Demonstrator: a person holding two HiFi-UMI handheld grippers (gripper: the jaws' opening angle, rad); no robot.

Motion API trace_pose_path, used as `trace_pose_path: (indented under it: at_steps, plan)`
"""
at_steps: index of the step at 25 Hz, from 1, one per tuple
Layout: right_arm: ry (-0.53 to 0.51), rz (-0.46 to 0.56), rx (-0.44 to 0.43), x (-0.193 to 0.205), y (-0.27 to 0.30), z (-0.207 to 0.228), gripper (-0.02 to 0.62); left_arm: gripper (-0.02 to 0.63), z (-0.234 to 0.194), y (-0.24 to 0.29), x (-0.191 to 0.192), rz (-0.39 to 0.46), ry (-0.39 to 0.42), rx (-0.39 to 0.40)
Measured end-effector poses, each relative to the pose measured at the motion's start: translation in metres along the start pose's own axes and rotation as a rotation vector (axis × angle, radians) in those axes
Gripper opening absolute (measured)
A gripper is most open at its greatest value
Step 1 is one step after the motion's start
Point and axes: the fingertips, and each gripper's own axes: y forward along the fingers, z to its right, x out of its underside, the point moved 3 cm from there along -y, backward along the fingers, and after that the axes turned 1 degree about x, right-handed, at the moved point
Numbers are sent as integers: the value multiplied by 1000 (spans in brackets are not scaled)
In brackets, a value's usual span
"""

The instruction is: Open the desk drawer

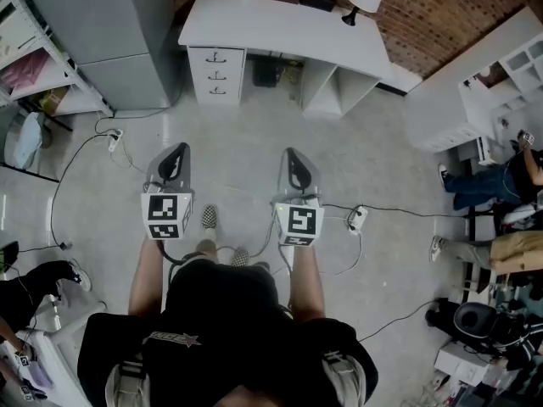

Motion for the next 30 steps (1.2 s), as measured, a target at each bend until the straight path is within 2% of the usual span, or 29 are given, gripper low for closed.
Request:
trace_pose_path:
  at_steps: [7,20,26,30]
  plan:
    - [-5,-2,-26,-7,68,-9,3,11,-41,52,1,-5,-22,0]
    - [-16,-22,-69,-26,198,-60,3,11,-157,125,-2,-8,-35,-20]
    - [-9,-33,-84,-24,238,-78,3,11,-188,148,5,-11,-40,-25]
    - [7,-51,-104,-18,265,-81,3,11,-204,167,4,-14,-70,-43]
